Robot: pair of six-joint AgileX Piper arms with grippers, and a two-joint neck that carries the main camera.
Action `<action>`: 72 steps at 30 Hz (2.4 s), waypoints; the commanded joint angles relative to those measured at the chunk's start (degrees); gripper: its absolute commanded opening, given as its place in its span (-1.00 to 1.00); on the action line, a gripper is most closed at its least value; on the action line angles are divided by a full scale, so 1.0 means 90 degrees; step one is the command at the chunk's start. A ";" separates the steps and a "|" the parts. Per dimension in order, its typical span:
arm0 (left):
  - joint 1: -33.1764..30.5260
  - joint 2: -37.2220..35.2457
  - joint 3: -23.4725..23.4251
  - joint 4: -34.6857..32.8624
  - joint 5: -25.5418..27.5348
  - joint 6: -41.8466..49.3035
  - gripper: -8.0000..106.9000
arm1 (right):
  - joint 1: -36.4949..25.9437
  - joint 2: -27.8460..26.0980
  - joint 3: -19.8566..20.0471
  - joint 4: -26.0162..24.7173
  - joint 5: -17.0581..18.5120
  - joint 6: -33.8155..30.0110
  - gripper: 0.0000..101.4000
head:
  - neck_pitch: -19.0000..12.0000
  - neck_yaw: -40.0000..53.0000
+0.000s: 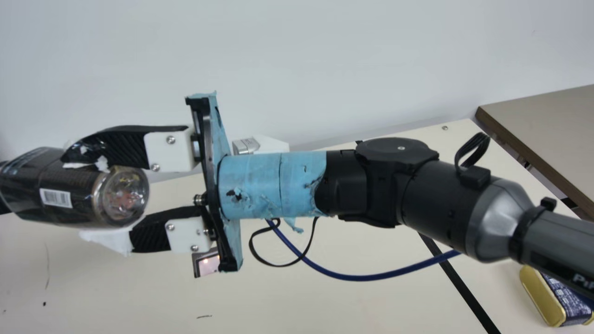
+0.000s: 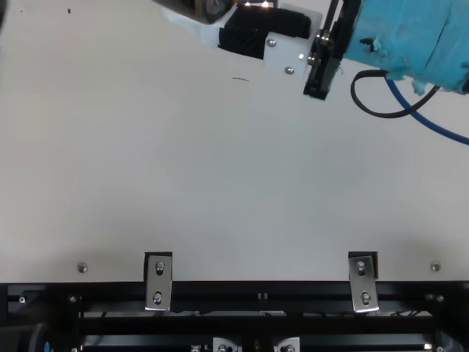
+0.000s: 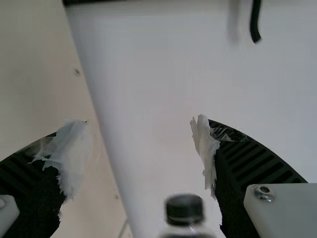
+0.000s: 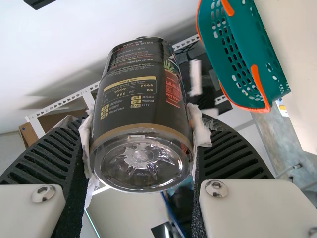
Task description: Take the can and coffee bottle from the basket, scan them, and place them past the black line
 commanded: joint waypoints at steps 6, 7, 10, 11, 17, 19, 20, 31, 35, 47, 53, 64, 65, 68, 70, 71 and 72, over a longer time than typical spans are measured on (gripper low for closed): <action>0.0000 0.0085 0.0122 0.1232 -0.0387 0.0000 0.71 | -0.0059 -0.0033 -0.0014 -0.0581 -0.0521 -0.0386 -1.00 | -0.0187 -0.0048; 0.0000 0.0085 0.0122 0.1408 -0.0387 0.0000 0.71 | -0.0065 -0.0056 -0.0029 -0.0766 -0.0697 -0.0481 -1.00 | -0.0187 -0.0048; 0.0000 0.0085 0.0122 0.1595 -0.0375 0.0000 0.71 | -0.0079 -0.0154 -0.0055 -0.1367 -0.1337 -0.0822 -1.00 | -0.0187 -0.0048; 0.0000 0.0085 0.0122 0.1595 -0.0375 0.0000 0.71 | -0.0077 -0.0201 -0.0050 -0.1539 -0.1572 -0.0945 -1.00 | -0.0187 -0.0048; 0.0000 0.0085 0.0122 0.1595 -0.0375 0.0000 0.71 | 0.0064 -0.0490 0.0044 -0.2338 -0.2854 -0.1678 -1.00 | -0.0187 -0.0048; 0.0000 0.0085 0.0122 0.1595 -0.0375 0.0000 0.71 | 0.0084 -0.0585 0.0060 -0.2072 -0.2954 -0.1773 -1.00 | -0.0187 -0.0048; 0.0000 0.0085 0.0122 0.1595 -0.0375 0.0000 0.71 | 0.0057 -0.0632 0.0029 -0.1716 -0.2834 -0.1780 -1.00 | -0.0187 -0.0048; 0.0000 0.0085 0.0122 0.1595 -0.0375 0.0000 0.71 | 0.0165 -0.0679 0.0088 -0.2888 -0.3541 -0.1807 -1.00 | -0.0187 -0.0048; 0.0000 0.0085 0.0122 0.1595 -0.0375 0.0000 0.71 | 0.0513 -0.0771 0.0308 -0.3402 -0.4550 -0.1985 -1.00 | -0.0187 -0.0048; 0.0000 0.0085 0.0122 0.1595 -0.0375 0.0000 0.71 | 0.2006 -0.0895 0.1725 -0.4565 -0.7881 -0.2748 -1.00 | -0.0187 -0.0048; 0.0000 0.0085 0.0122 0.1595 -0.0375 0.0000 0.71 | 0.2434 -0.0923 0.2680 -0.4767 -0.8979 -0.3341 -1.00 | -0.0187 -0.0048; 0.0000 0.0085 0.0122 0.1595 -0.0375 0.0000 0.71 | 0.2843 -0.1014 0.3307 -0.4409 -0.9669 -0.4139 -1.00 | -0.0187 -0.0048; 0.0000 0.0085 0.0122 0.1595 -0.0375 0.0000 0.71 | 0.2843 -0.1020 0.3307 -0.4409 -0.9683 -0.4139 -1.00 | -0.0187 -0.0048; 0.0000 0.0085 0.0122 0.1595 -0.0375 0.0000 0.71 | 0.2833 -0.0970 0.3319 -0.4497 -0.9634 -0.4034 -1.00 | -0.0187 -0.0048; 0.0000 0.0085 0.0122 0.1595 -0.0375 0.0000 0.71 | 0.2833 -0.0862 0.3295 -0.4620 -0.9614 -0.3949 -1.00 | -0.0187 -0.0048; 0.0000 0.0085 0.0122 0.1595 -0.0375 0.0000 0.71 | 0.2832 -0.0795 0.3280 -0.4705 -0.9601 -0.3884 -1.00 | -0.0187 -0.0048; 0.0000 0.0085 0.0122 0.1595 -0.0375 0.0000 0.71 | 0.2830 -0.0670 0.3245 -0.4834 -0.9617 -0.3796 -1.00 | -0.0187 -0.0048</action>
